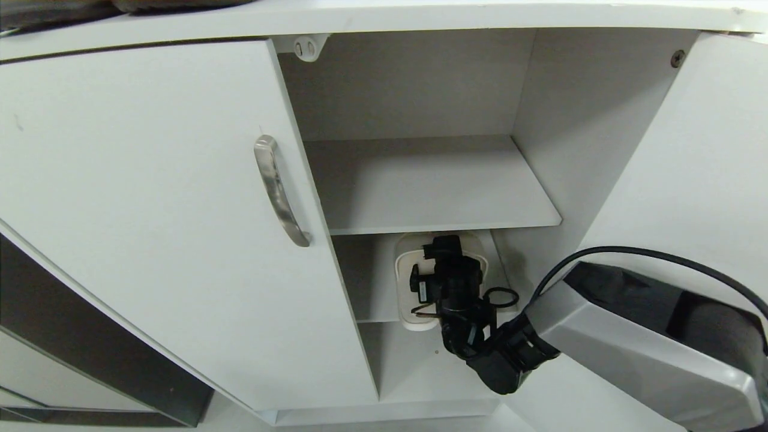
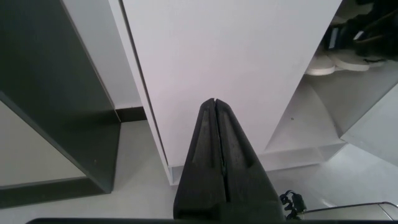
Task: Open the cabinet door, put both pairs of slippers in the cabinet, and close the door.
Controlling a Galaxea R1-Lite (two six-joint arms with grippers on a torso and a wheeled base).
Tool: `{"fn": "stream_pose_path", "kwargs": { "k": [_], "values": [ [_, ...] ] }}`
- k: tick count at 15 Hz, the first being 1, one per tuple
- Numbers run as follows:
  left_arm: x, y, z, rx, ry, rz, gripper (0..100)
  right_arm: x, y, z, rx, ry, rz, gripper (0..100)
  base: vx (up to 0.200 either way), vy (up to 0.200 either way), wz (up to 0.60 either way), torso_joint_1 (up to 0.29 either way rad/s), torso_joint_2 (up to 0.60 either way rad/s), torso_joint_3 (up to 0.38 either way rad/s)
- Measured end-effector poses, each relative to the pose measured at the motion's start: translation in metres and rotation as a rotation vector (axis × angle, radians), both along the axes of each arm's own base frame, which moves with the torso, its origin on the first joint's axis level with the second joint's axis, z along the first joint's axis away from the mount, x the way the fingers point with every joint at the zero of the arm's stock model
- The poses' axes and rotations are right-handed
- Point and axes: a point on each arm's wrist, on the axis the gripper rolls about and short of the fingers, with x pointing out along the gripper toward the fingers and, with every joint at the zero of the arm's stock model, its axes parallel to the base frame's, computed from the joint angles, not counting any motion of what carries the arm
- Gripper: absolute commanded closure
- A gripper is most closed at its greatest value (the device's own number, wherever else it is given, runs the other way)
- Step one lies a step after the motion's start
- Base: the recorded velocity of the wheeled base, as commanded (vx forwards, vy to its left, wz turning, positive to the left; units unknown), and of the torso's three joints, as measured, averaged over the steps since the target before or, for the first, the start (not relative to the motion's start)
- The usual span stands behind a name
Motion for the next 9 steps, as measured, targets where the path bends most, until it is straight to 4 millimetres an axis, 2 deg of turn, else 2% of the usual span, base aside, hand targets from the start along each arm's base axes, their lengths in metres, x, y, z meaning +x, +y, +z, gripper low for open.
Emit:
{"fn": "stream_pose_path", "kwargs": {
  "k": [2, 3, 4, 5, 7, 9],
  "values": [
    [0.000, 0.000, 0.000, 0.000, 0.000, 0.000, 100, -0.030, -0.002, 0.007, -0.008, 0.007, 0.043, 0, 0.000, 0.000, 0.00, 0.000, 0.00, 0.000],
    [0.000, 0.000, 0.000, 0.000, 0.000, 0.000, 100, -0.037, -0.003, 0.008, -0.007, 0.007, 0.054, 0, 0.000, 0.000, 0.00, 0.000, 0.00, 0.000],
    [0.000, 0.000, 0.000, 0.000, 0.000, 0.000, 100, -0.060, -0.005, 0.015, 0.009, -0.009, 0.091, 0, 0.000, 0.000, 0.00, 0.000, 0.00, 0.000],
    [0.000, 0.000, 0.000, 0.000, 0.000, 0.000, 100, -0.073, -0.006, 0.019, 0.027, -0.025, 0.113, 0, 0.000, 0.000, 0.00, 0.000, 0.00, 0.000],
    [0.000, 0.000, 0.000, 0.000, 0.000, 0.000, 100, -0.085, -0.009, 0.022, 0.026, -0.024, 0.133, 0, 0.000, 0.000, 0.00, 0.000, 0.00, 0.000],
    [0.000, 0.000, 0.000, 0.000, 0.000, 0.000, 100, -0.089, -0.010, 0.024, 0.027, -0.024, 0.138, 0, 0.000, 0.000, 0.00, 0.000, 0.00, 0.000]
  ]
}}
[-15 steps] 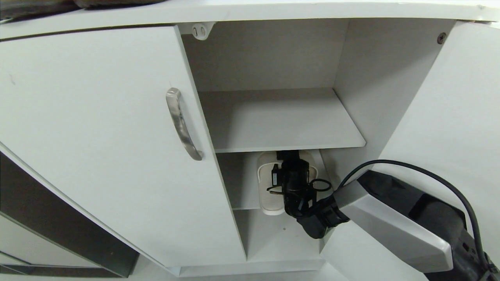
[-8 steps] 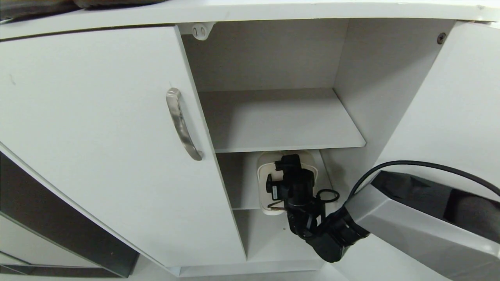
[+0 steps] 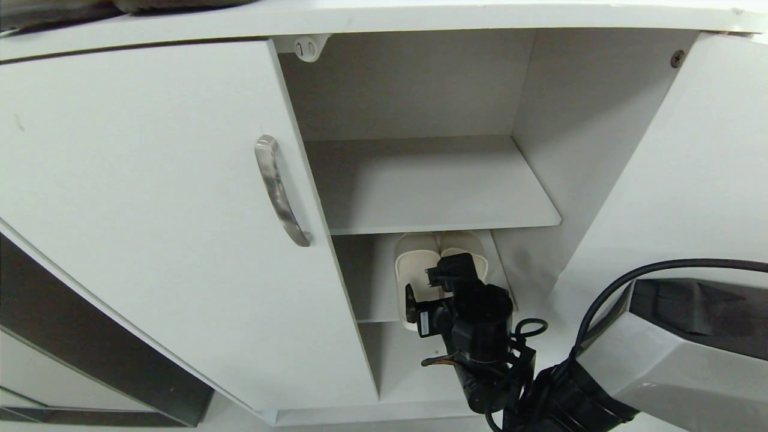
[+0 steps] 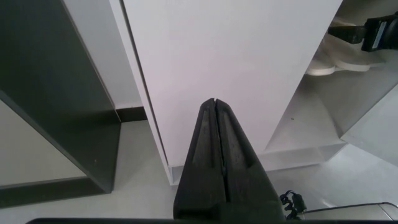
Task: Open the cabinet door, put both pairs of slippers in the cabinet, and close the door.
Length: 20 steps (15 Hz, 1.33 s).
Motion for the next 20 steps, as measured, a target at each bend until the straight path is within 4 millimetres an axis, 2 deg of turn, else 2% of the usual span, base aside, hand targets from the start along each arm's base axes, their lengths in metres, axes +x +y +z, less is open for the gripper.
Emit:
{"fn": "stream_pose_path", "kwargs": {
  "k": [8, 20],
  "values": [
    [0.0000, 0.0000, 0.0001, 0.001, -0.001, -0.001, 100, -0.0020, -0.0001, 0.0012, 0.002, 0.000, 0.005, 0, -0.200, 0.000, 0.00, 0.001, 0.01, 0.003],
    [0.0000, 0.0000, 0.0000, 0.001, 0.000, 0.000, 100, -0.0038, -0.0020, 0.0012, 0.018, -0.010, 0.006, 0, 0.000, 0.000, 0.00, 0.000, 0.00, 0.000]
  ]
}}
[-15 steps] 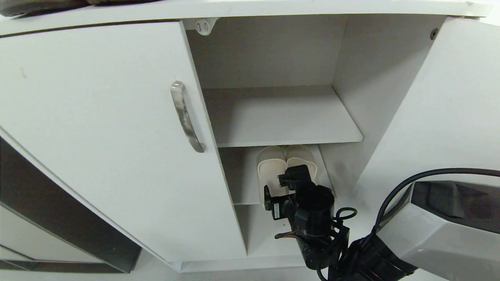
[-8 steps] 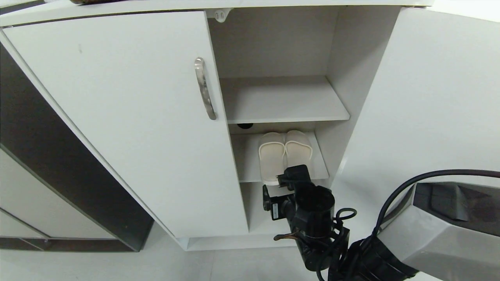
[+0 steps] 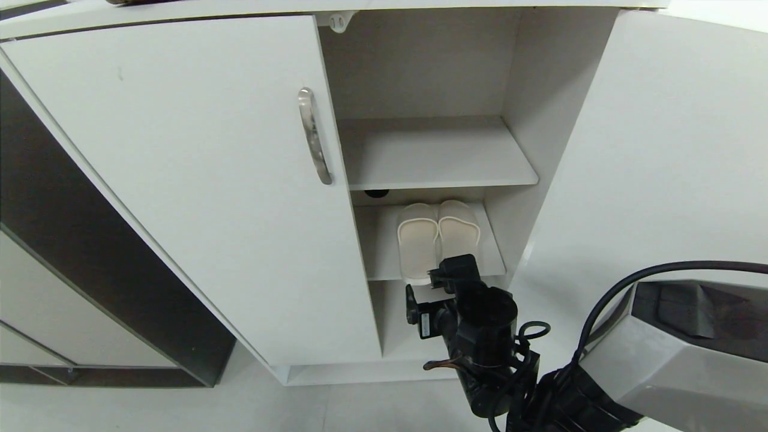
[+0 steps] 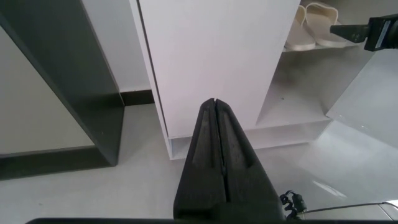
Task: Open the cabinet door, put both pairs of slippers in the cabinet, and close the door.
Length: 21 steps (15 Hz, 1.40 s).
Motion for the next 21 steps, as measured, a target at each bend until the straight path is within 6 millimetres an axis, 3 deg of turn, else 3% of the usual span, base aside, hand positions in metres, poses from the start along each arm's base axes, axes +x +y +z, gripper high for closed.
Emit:
{"fn": "stream_pose_path", "kwargs": {
  "k": [21],
  "values": [
    [0.0000, 0.0007, 0.0001, -0.005, -0.001, 0.031, 100, -0.0048, -0.0029, -0.0075, -0.026, 0.008, 0.048, 0, 0.000, 0.000, 0.00, 0.001, 0.00, 0.141]
  ]
}}
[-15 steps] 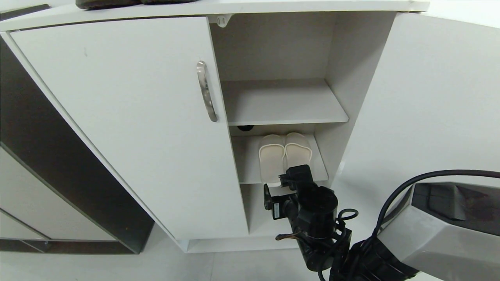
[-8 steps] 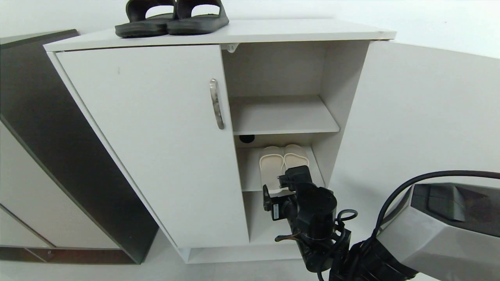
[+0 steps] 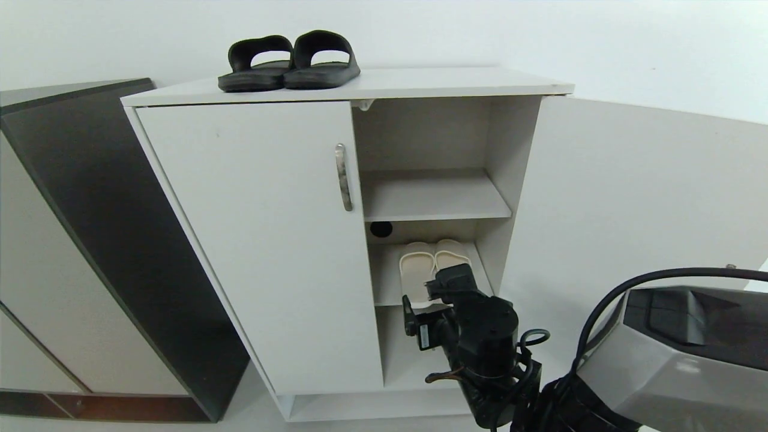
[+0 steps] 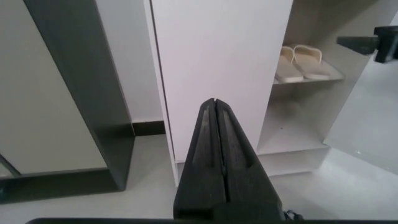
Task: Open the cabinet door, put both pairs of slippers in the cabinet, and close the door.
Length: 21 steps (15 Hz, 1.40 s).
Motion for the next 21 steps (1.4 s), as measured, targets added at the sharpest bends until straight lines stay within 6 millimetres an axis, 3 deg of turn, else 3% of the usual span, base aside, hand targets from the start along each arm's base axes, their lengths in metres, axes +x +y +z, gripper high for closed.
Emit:
{"fn": "stream_pose_path", "kwargs": {
  "k": [3, 10, 21],
  "values": [
    [0.000, 0.000, 0.000, -0.002, 0.001, 0.006, 100, -0.020, -0.020, 0.008, -0.021, 0.021, 0.187, 0, 0.000, 0.000, 0.00, 0.000, 0.00, 0.000],
    [0.000, 0.000, 0.000, -0.009, 0.001, 0.007, 100, -0.030, -0.027, 0.008, -0.062, 0.017, 0.205, 0, 0.000, 0.000, 0.00, 0.000, 0.00, 0.000],
    [0.000, 0.000, 0.000, -0.011, 0.000, 0.007, 100, -0.032, -0.030, 0.001, -0.099, 0.009, 0.211, 0, 0.000, 0.200, 0.00, 0.004, 0.00, 0.004]
  ]
}}
